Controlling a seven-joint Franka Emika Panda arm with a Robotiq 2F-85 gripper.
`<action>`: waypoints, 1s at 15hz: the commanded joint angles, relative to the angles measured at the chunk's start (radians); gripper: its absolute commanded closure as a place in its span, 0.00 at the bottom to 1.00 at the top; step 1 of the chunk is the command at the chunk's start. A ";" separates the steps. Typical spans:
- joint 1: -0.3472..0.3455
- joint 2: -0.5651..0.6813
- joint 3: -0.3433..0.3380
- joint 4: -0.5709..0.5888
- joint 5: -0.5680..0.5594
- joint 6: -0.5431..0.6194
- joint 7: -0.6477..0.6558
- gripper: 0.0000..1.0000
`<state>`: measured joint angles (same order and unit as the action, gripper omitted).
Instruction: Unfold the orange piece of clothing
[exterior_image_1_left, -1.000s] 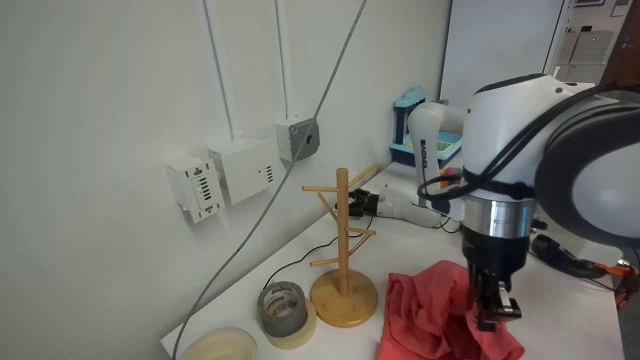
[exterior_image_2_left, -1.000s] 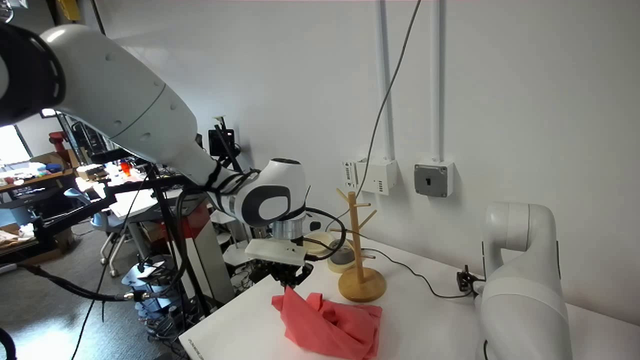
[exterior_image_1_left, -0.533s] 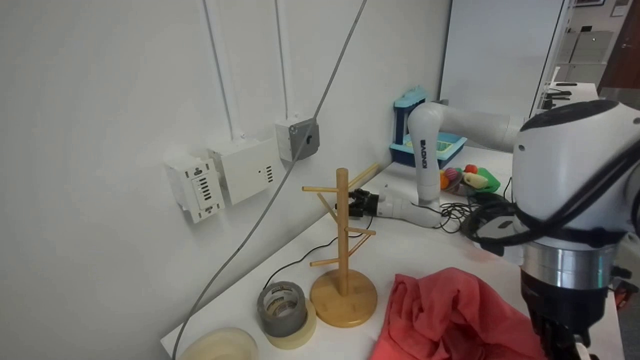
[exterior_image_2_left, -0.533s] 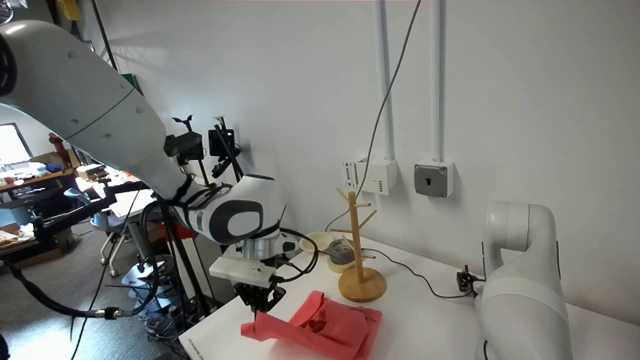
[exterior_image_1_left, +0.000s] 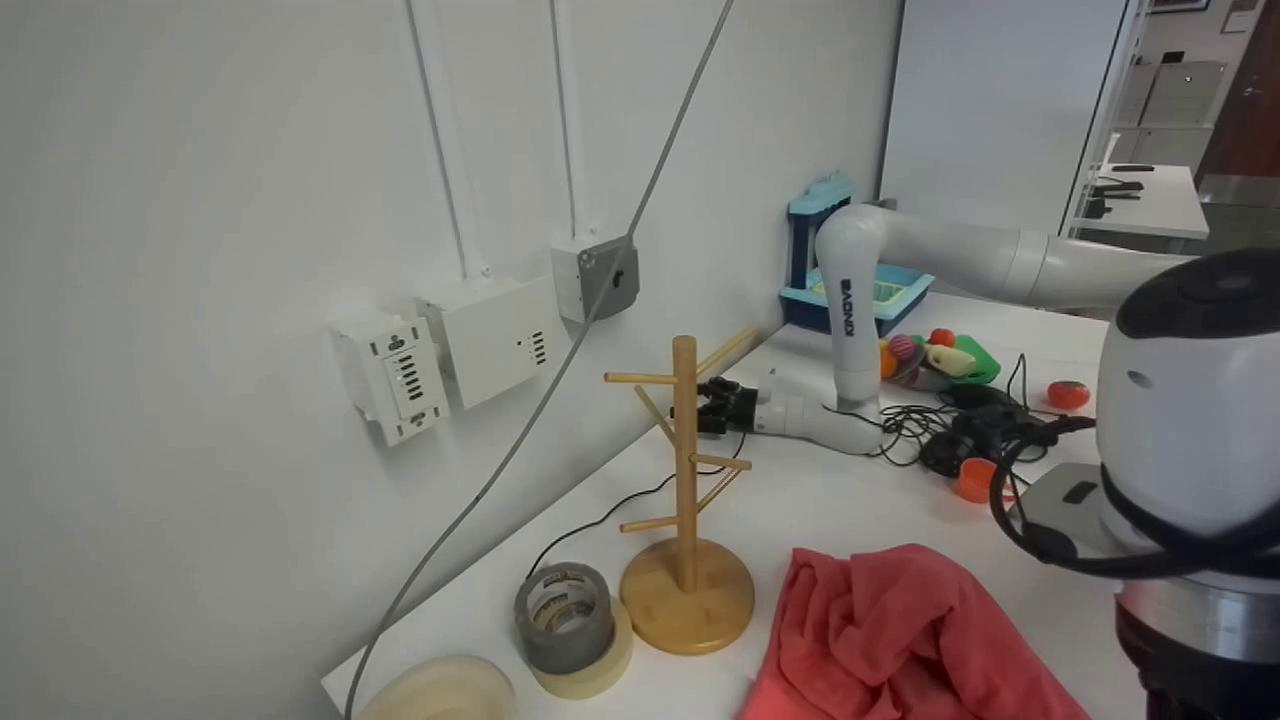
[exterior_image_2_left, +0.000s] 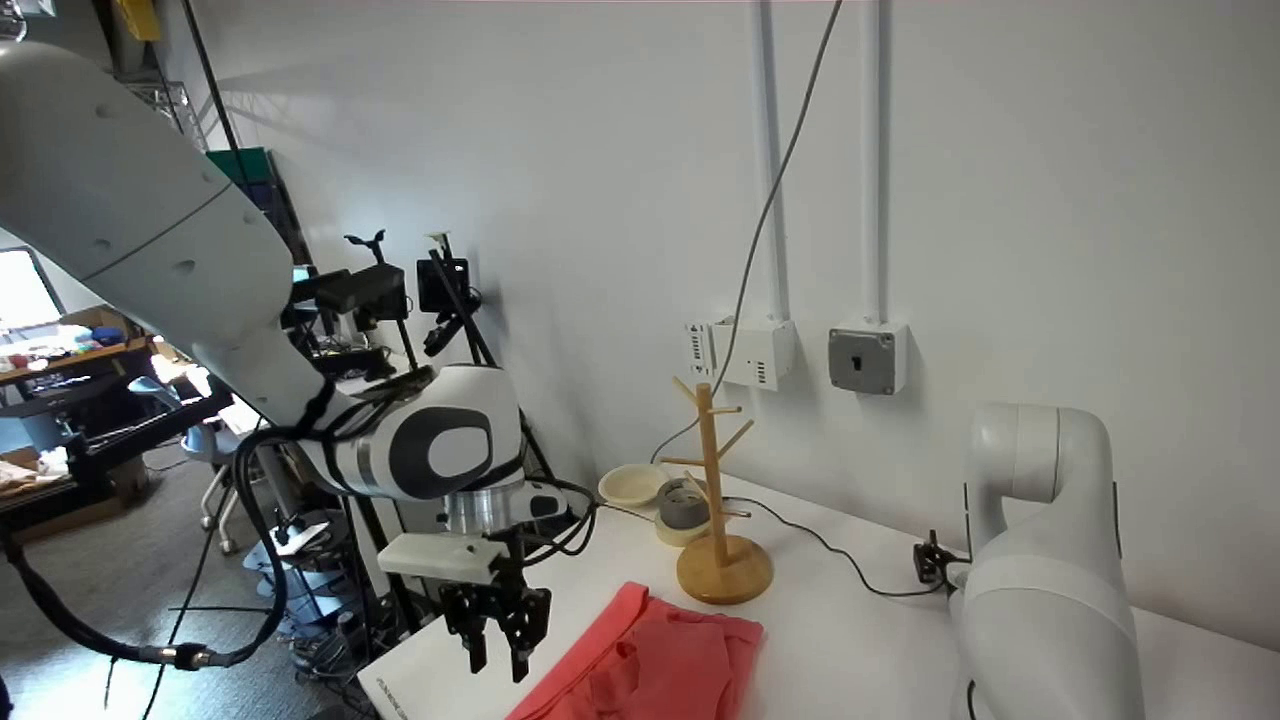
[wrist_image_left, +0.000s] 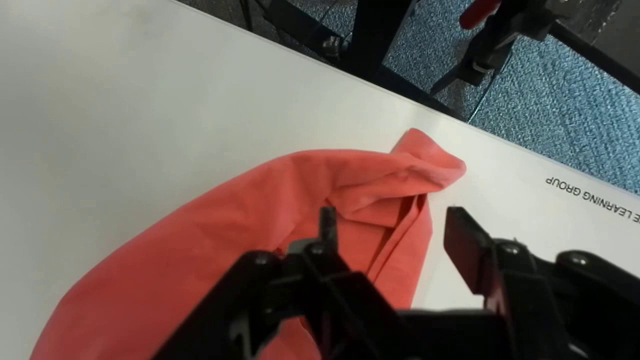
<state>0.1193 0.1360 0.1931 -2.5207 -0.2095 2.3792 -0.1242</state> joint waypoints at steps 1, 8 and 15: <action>0.021 -0.062 -0.016 -0.016 -0.007 0.014 0.047 0.09; 0.004 -0.010 -0.095 0.065 -0.183 0.185 0.258 0.00; 0.038 0.145 -0.192 0.161 -0.328 0.295 0.471 0.00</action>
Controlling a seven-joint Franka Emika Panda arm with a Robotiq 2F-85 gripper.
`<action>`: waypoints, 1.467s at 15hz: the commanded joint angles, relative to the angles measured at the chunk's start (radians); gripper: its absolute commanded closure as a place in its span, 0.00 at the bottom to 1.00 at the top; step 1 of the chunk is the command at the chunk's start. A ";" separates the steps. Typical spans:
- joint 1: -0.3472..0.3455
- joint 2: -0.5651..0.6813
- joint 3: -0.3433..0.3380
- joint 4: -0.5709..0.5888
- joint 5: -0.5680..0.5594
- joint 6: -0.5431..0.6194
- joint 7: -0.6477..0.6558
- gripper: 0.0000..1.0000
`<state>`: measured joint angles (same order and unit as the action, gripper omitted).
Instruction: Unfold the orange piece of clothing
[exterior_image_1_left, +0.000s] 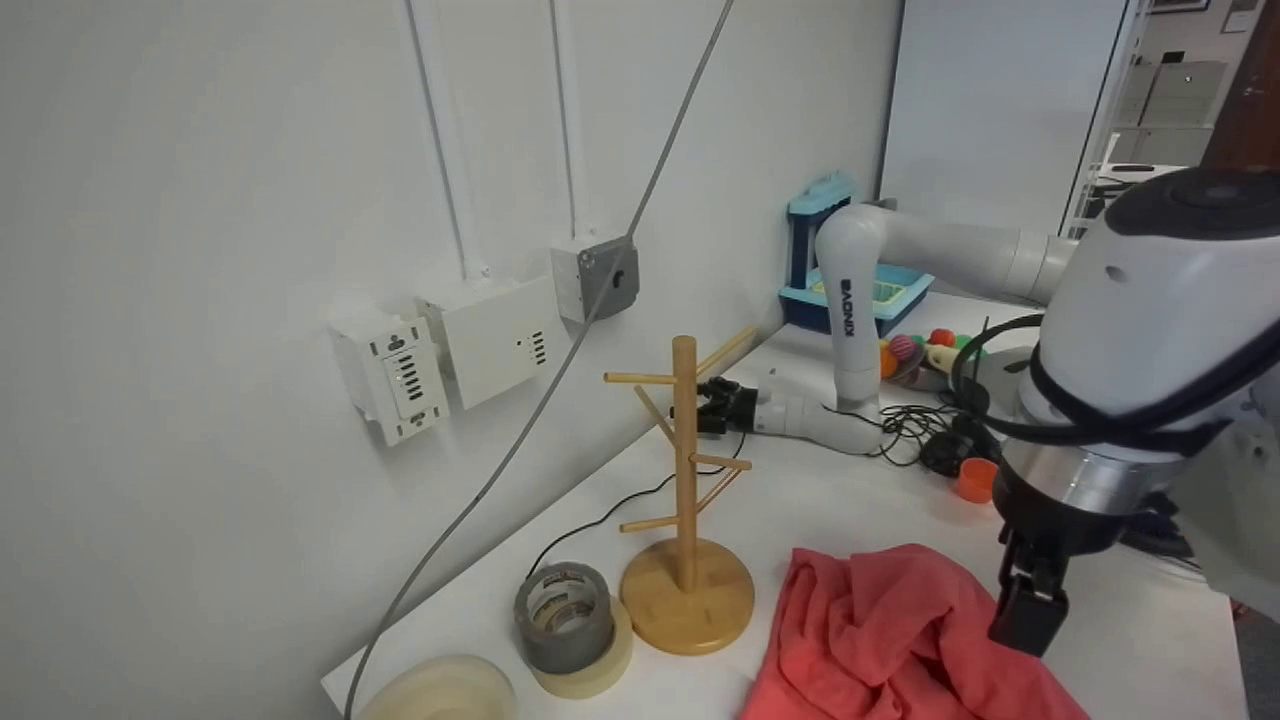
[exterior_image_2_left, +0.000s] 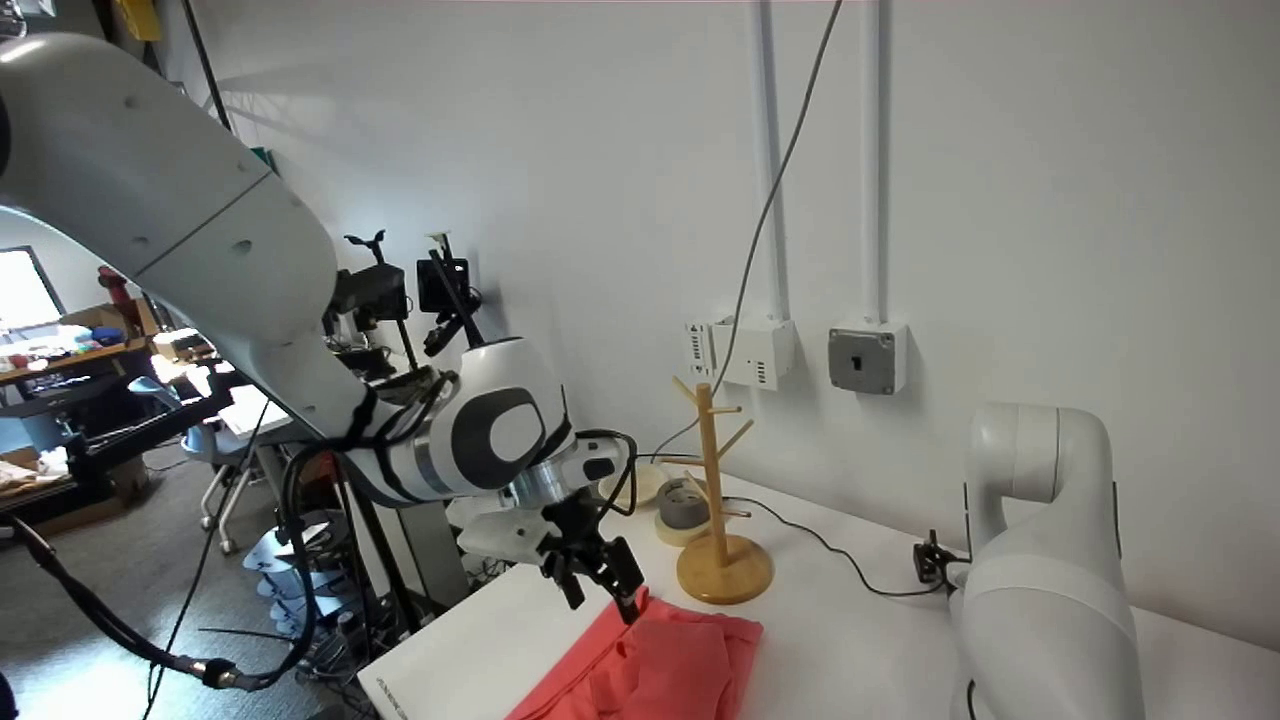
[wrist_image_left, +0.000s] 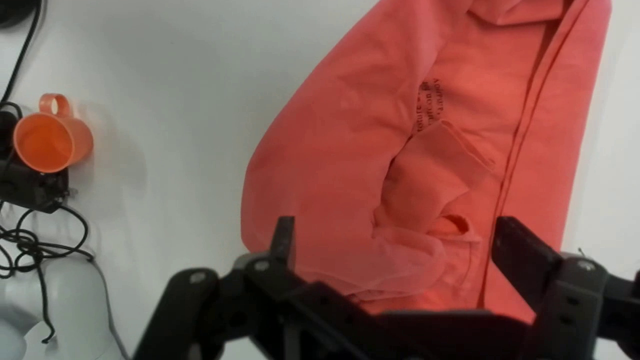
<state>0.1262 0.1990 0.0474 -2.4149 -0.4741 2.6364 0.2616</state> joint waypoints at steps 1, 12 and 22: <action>0.042 0.105 -0.061 0.068 -0.081 0.045 0.106 0.00; 0.159 0.304 -0.173 0.213 -0.115 0.057 0.134 0.29; 0.196 0.263 -0.231 0.182 -0.143 0.041 0.135 0.99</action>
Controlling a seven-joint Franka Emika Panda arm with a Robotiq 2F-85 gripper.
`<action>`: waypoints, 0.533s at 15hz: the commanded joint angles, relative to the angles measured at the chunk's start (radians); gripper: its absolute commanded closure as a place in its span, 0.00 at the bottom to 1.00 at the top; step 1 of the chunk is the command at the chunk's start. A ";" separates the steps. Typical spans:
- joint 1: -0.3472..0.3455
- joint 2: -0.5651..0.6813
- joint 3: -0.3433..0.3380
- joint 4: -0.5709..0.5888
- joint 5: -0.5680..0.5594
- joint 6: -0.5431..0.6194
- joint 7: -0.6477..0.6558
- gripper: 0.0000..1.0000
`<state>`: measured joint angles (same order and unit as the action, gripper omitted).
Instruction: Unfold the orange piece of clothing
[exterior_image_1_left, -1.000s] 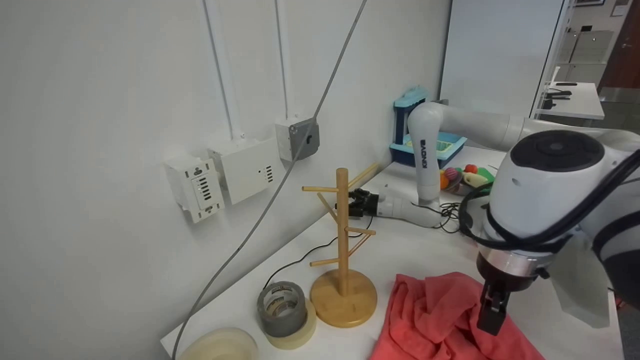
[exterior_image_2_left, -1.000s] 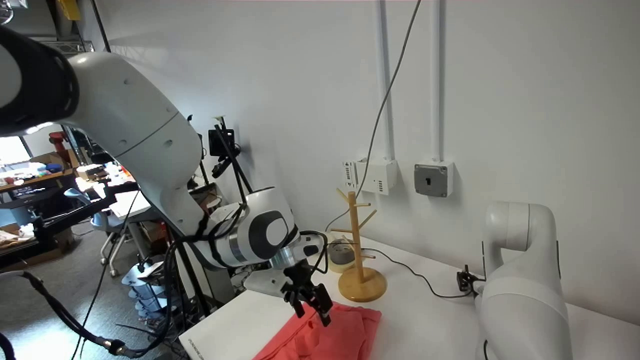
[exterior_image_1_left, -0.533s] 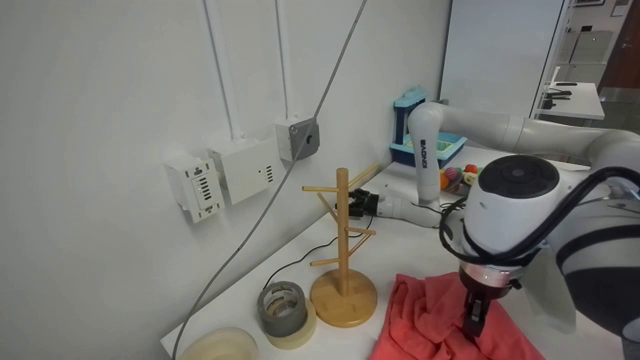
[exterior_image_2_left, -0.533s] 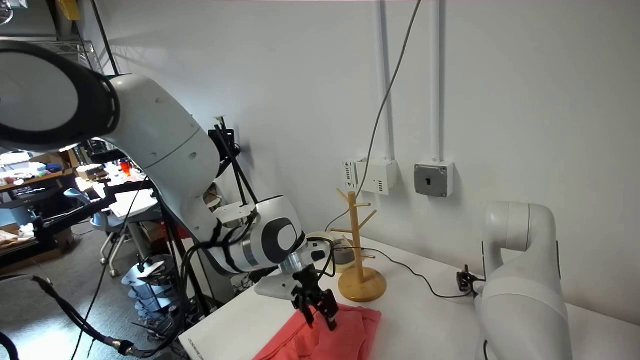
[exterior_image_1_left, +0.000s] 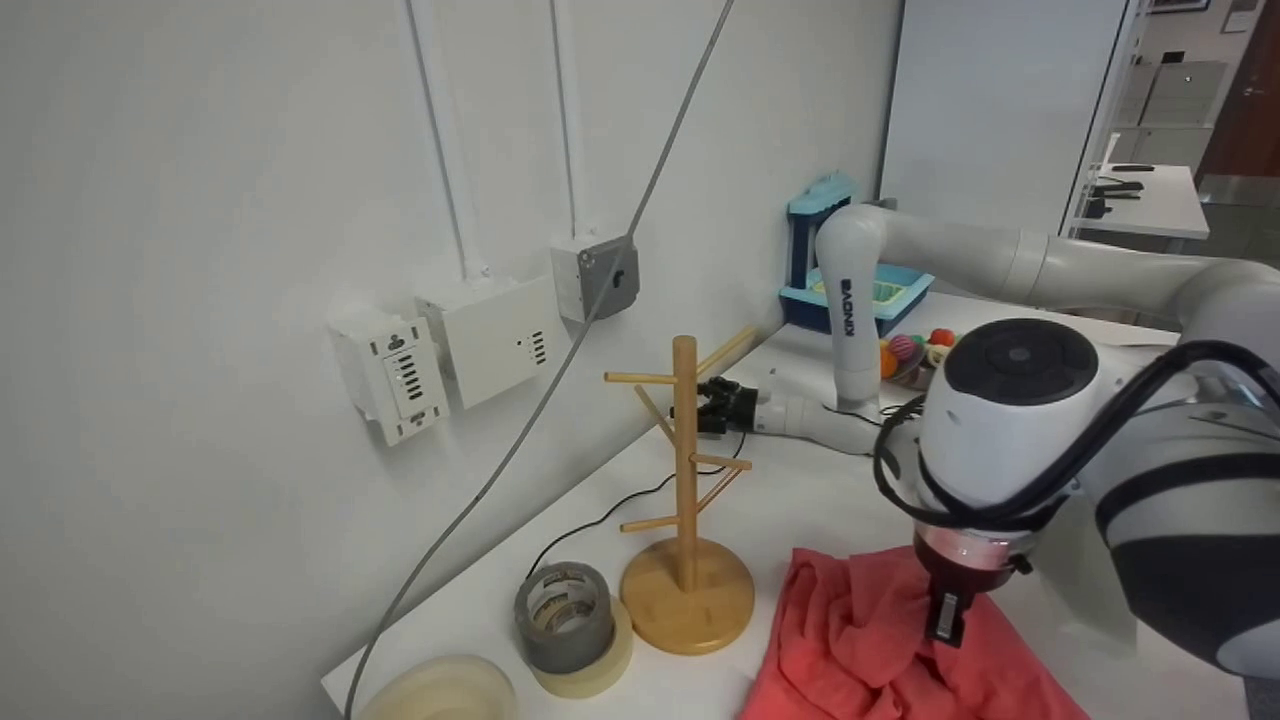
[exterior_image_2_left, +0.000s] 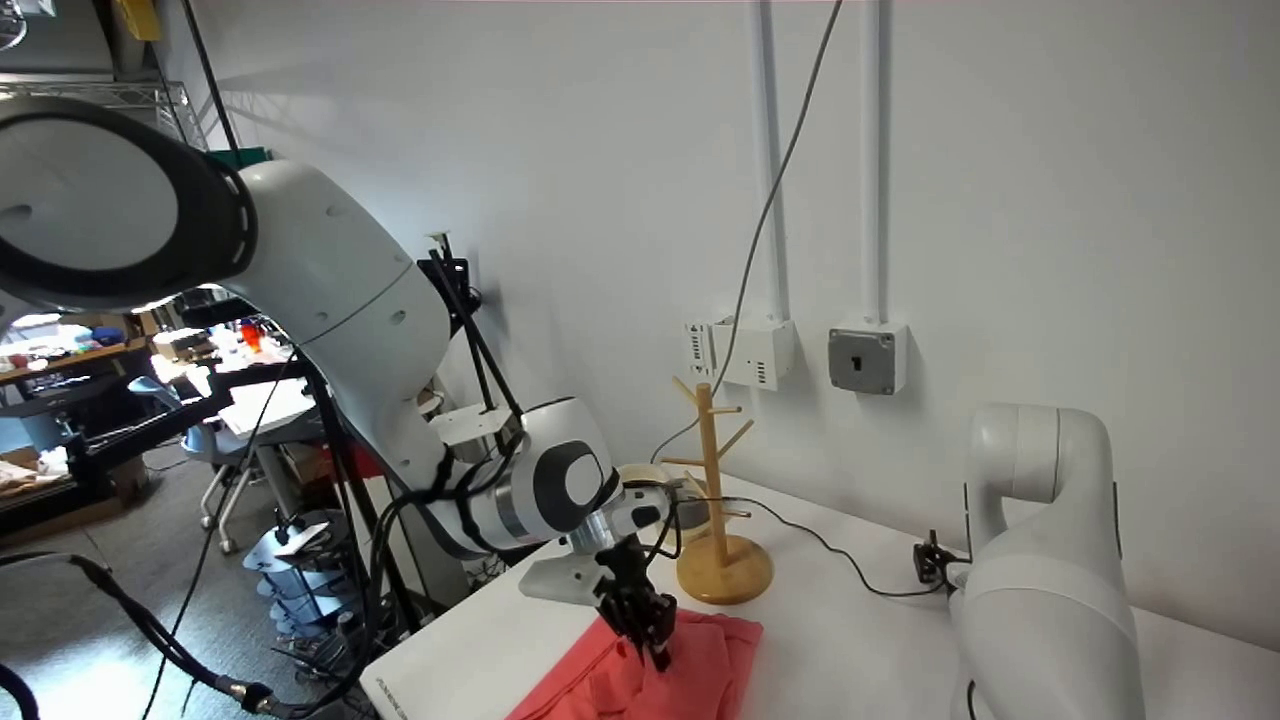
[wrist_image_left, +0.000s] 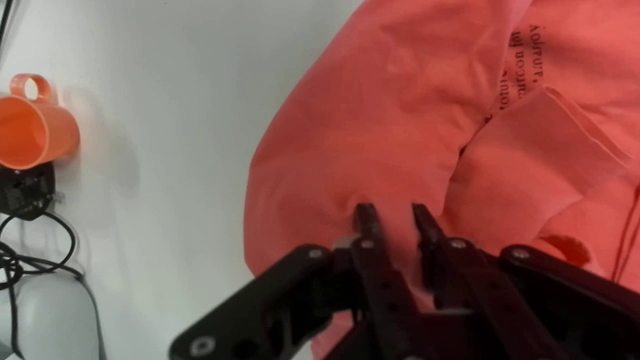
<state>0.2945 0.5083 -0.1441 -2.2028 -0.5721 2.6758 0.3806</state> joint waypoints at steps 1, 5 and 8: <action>0.029 -0.061 -0.044 -0.040 -0.052 -0.002 0.020 1.00; 0.017 -0.149 -0.058 -0.101 -0.054 -0.029 0.033 0.98; 0.010 -0.212 -0.083 -0.156 -0.077 -0.067 0.079 0.98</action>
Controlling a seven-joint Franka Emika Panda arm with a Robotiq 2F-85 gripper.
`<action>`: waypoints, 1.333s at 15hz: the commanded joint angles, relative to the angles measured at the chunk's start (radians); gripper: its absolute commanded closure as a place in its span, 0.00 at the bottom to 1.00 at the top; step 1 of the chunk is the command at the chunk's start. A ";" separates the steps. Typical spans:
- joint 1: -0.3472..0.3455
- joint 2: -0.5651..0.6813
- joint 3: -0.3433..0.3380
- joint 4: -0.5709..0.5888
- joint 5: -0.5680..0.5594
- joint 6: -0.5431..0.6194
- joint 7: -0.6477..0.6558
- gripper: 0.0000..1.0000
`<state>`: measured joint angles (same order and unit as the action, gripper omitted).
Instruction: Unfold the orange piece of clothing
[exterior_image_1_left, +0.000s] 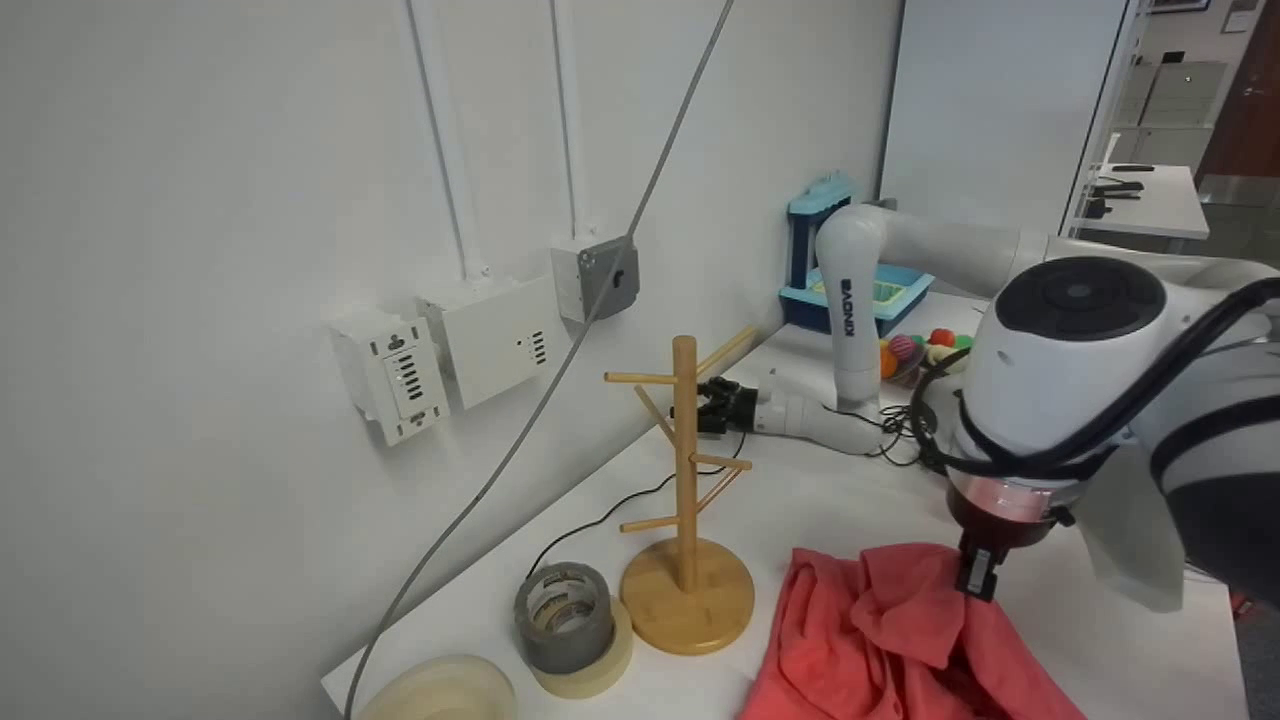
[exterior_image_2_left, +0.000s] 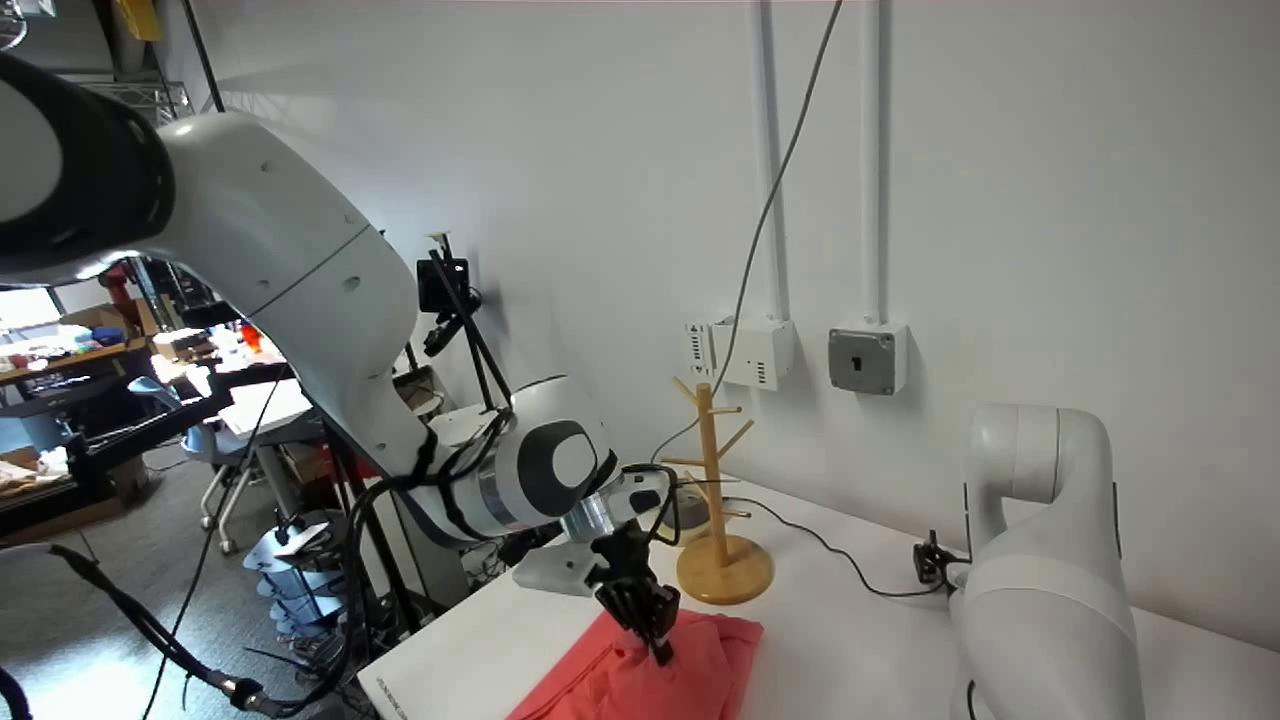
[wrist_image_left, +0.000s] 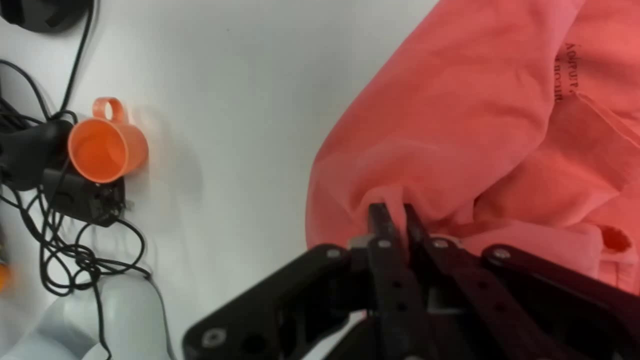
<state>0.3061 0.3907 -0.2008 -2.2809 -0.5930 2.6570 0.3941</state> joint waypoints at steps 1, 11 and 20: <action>0.004 -0.119 -0.041 -0.096 -0.091 -0.077 0.109 0.98; -0.060 -0.134 0.025 -0.146 -0.423 -0.400 0.450 0.98; -0.142 -0.119 0.186 -0.106 -0.558 -0.484 0.499 0.15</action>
<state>0.2218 0.2871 -0.0721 -2.4099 -1.1594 2.1313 0.9252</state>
